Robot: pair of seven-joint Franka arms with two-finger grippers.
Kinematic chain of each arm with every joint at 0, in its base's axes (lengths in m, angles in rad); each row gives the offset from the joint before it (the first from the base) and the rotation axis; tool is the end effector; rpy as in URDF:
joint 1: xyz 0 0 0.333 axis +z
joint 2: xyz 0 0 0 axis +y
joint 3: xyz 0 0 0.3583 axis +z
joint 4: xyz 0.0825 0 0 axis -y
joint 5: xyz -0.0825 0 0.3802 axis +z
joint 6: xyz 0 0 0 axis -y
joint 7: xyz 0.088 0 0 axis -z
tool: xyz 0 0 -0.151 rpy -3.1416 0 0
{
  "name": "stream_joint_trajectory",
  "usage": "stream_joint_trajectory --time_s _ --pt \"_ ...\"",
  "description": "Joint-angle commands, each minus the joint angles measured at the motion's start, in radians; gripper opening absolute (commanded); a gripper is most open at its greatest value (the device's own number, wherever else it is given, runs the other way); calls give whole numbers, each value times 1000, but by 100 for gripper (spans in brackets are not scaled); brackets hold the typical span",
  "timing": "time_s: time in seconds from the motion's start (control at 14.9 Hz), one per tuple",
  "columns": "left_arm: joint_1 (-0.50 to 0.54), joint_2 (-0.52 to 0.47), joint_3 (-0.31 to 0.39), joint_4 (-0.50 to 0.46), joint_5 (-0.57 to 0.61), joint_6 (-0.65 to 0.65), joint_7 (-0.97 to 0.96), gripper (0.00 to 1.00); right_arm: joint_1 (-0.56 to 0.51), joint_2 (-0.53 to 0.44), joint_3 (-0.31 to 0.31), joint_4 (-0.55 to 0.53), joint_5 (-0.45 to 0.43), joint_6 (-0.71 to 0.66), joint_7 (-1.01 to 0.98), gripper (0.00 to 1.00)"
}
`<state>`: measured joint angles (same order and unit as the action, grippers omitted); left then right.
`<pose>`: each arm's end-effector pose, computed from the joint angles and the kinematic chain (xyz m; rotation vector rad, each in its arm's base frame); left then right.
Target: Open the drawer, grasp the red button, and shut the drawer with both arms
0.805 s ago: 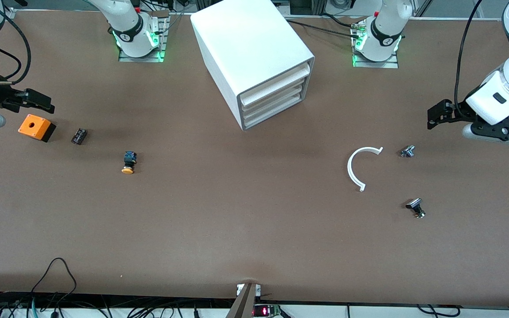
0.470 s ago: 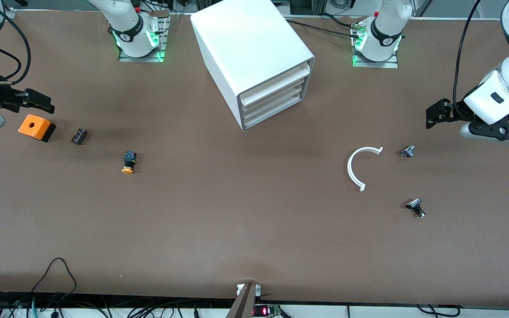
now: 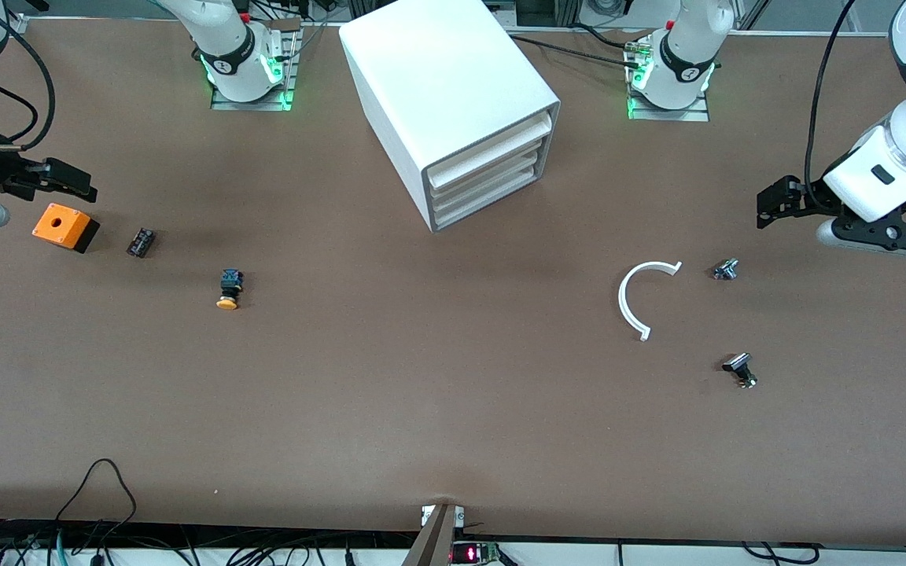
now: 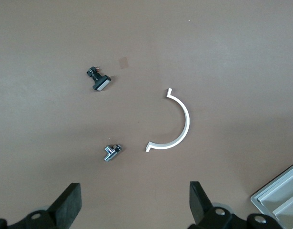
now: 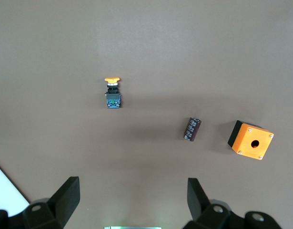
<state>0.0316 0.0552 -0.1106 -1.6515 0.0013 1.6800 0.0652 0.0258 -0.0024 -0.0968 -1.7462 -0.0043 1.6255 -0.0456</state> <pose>0.5722 -0.0436 0.5633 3.1285 -0.2261 -0.0414 0.5385 -0.0390 0.5470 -3.1330 0.0390 0.1856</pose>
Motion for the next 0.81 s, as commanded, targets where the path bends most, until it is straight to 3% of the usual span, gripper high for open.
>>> stream_joint_trajectory --time_s 0.0,0.34,0.47,0.74 --pt "-2 15 -4 21 -20 -29 16 100 -10 -24 9 -21 -11 13 -4 100" --pt "-9 37 -23 19 -17 -43 19 100 -9 -24 9 -19 -10 13 0 100" --pt "-12 135 -32 19 -20 -51 21 100 -9 -22 9 -19 -10 13 -2 100" --pt "-41 147 -72 21 -100 -78 1 100 -10 -21 9 -18 -10 14 0 100"
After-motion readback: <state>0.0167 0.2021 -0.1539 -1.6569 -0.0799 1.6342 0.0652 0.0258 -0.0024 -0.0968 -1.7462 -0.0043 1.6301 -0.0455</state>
